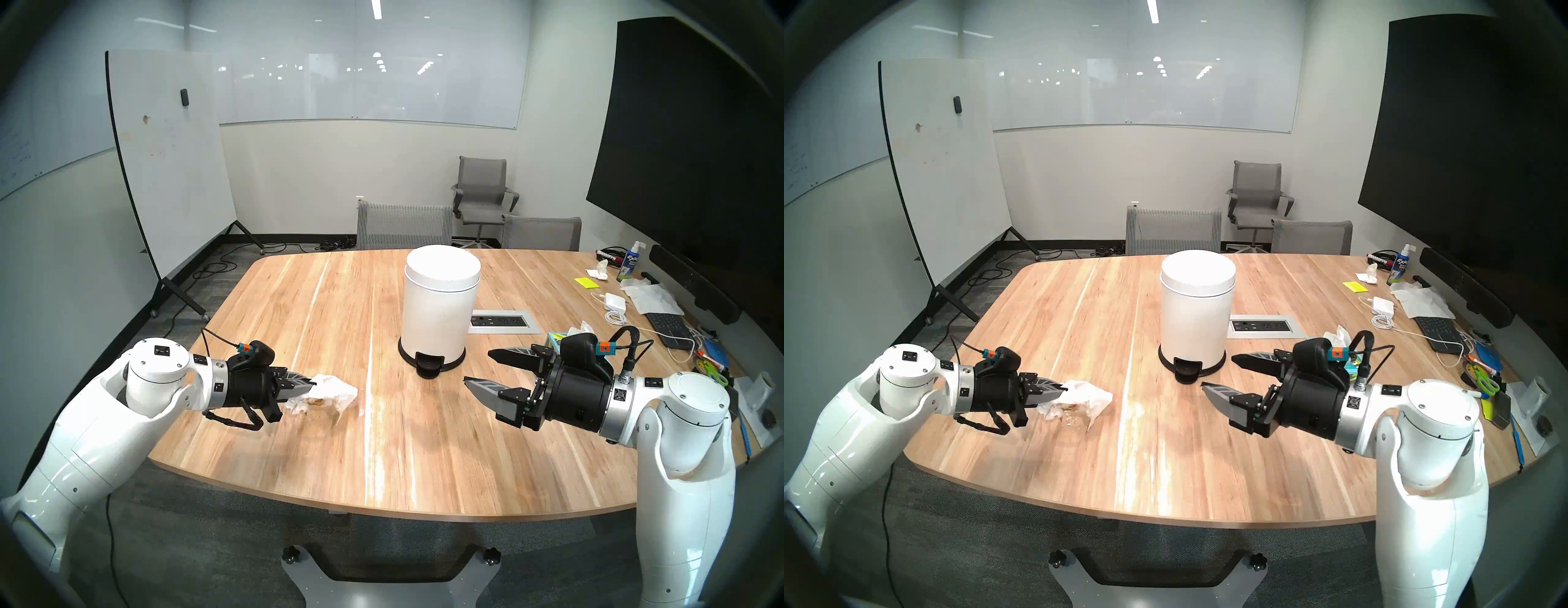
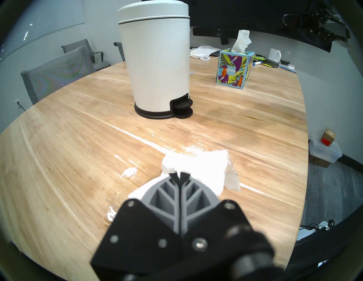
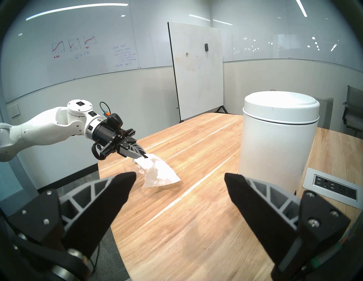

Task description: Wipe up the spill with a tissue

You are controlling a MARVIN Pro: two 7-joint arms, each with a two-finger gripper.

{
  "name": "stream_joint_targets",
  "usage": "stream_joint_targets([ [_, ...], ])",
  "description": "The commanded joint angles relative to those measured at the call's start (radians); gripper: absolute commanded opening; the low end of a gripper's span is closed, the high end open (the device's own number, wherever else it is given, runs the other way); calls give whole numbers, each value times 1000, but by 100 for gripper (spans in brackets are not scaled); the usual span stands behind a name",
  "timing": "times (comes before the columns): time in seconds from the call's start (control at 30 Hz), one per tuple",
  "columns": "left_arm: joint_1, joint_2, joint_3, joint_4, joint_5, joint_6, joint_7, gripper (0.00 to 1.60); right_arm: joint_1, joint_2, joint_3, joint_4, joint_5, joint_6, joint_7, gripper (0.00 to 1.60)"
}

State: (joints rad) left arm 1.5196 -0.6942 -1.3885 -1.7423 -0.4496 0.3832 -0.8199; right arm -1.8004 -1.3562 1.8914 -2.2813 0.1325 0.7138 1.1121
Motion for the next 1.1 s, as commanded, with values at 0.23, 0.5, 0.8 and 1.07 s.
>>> stream_joint_targets([
  [0.23, -8, -1, -10, -16, -8, -3, 0, 0, 5, 2, -3, -16, 4, 2, 5, 160],
  [0.5, -11, -4, -7, -15, -7, -5, 0, 0, 5, 2, -3, -16, 4, 2, 5, 160],
  [0.8, -3, -17, -6, -48, -20, 14, 10, 0, 5, 2, -3, -16, 4, 2, 5, 160],
  [1.07, -18, -45, 7, -82, -22, 53, 41, 0, 5, 2, -3, -16, 4, 2, 5, 160],
])
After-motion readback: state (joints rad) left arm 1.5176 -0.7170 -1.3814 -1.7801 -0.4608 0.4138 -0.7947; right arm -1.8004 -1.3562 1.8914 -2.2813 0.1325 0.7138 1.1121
